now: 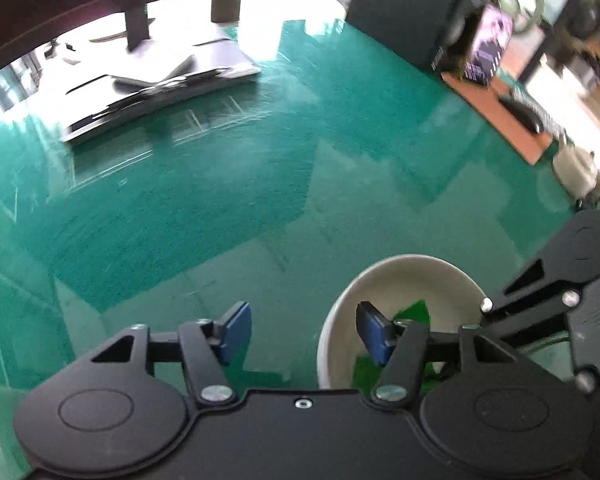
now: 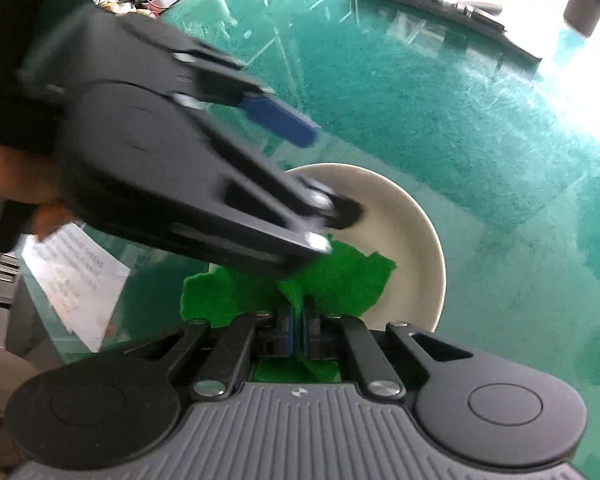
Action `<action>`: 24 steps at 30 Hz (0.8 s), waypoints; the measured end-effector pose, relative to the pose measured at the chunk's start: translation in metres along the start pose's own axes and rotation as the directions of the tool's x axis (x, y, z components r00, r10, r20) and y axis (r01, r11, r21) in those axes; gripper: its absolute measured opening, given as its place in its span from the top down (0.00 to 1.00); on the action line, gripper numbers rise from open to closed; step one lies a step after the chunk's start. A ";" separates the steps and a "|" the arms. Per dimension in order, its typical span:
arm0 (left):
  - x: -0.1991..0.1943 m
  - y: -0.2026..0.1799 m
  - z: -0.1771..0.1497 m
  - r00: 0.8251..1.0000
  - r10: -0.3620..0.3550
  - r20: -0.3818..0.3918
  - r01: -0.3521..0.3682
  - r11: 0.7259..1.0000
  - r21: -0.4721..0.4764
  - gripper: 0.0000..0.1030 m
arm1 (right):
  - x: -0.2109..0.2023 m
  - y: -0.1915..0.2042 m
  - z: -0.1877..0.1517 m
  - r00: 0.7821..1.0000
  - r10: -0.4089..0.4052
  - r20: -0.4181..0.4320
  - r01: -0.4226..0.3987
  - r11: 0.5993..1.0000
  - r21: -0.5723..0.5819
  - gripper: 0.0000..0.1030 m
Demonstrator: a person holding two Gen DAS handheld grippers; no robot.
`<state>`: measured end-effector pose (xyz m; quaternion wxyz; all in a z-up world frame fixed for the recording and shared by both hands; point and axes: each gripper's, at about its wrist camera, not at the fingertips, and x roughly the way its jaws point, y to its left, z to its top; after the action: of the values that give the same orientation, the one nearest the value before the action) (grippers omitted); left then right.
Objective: Clean bowl
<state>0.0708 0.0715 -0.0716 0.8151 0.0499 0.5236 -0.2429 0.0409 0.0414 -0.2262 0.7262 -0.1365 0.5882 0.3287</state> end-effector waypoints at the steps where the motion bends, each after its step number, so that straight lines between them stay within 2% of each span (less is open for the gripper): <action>1: -0.002 -0.001 -0.005 1.000 0.015 -0.005 -0.016 1.000 -0.011 0.44 | -0.001 0.001 -0.001 1.000 -0.007 0.004 0.007 1.000 -0.007 0.96; 3: -0.005 -0.002 -0.014 0.999 0.046 -0.016 -0.046 0.998 -0.033 0.45 | 0.002 -0.001 -0.003 1.000 -0.013 0.009 0.013 1.000 -0.012 0.96; 5: -0.005 -0.003 -0.019 0.998 0.060 -0.025 -0.061 0.996 -0.061 0.53 | 0.008 -0.001 -0.002 1.000 -0.009 0.011 0.009 1.000 -0.008 0.96; 6: -0.005 -0.004 -0.021 0.999 0.048 -0.019 -0.049 0.996 -0.080 0.66 | 0.011 -0.001 -0.001 1.000 -0.008 0.012 0.008 1.000 -0.008 0.96; 7: -0.004 -0.005 -0.022 0.999 0.035 -0.015 -0.036 0.996 -0.086 0.73 | 0.014 0.001 -0.001 1.000 -0.009 0.013 0.009 1.000 -0.009 0.96; 8: -0.003 -0.010 -0.021 1.000 0.019 -0.011 -0.020 0.996 -0.091 0.85 | 0.017 0.002 0.000 1.000 -0.011 0.014 0.011 1.000 -0.011 0.96; 9: -0.001 -0.013 -0.019 1.000 0.026 -0.010 -0.027 0.997 -0.078 0.88 | 0.019 0.002 0.001 1.000 -0.013 0.015 0.013 1.000 -0.015 0.96; 11: 0.000 -0.016 -0.018 0.999 0.038 -0.003 -0.038 0.998 -0.059 0.88 | 0.022 -0.002 0.007 1.000 -0.022 0.018 0.022 0.999 -0.028 0.96; 13: 0.002 -0.013 -0.017 1.000 0.011 -0.012 -0.012 0.998 -0.058 0.88 | 0.024 -0.007 0.014 0.999 -0.030 0.021 0.031 0.999 -0.043 0.96; 15: 0.004 -0.011 -0.014 0.999 -0.017 -0.030 0.017 1.000 0.013 0.87 | 0.026 -0.008 0.020 0.999 -0.045 0.016 0.046 0.995 -0.090 0.96; 17: 0.005 -0.016 -0.012 0.999 -0.015 -0.044 0.018 0.998 0.066 0.85 | 0.031 -0.004 0.024 0.997 -0.074 0.012 0.075 0.985 -0.155 0.96; 19: 0.009 -0.023 -0.011 0.998 -0.003 -0.055 0.009 0.992 0.123 0.82 | 0.037 0.008 0.025 0.988 -0.153 0.025 0.154 0.953 -0.260 0.96; 21: 0.011 -0.027 -0.012 0.998 0.010 -0.054 -0.002 0.988 0.152 0.80 | 0.045 0.020 0.026 0.959 -0.271 0.086 0.283 0.877 -0.388 0.96; 24: 0.012 -0.027 -0.013 0.999 0.007 -0.048 0.000 0.990 0.141 0.80 | 0.048 0.030 0.024 0.941 -0.304 0.148 0.338 0.819 -0.464 0.96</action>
<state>0.0519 0.0481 -0.0827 0.7970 0.1142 0.5246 -0.2765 0.0449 0.0933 -0.2595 0.7331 -0.3992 0.4311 0.3425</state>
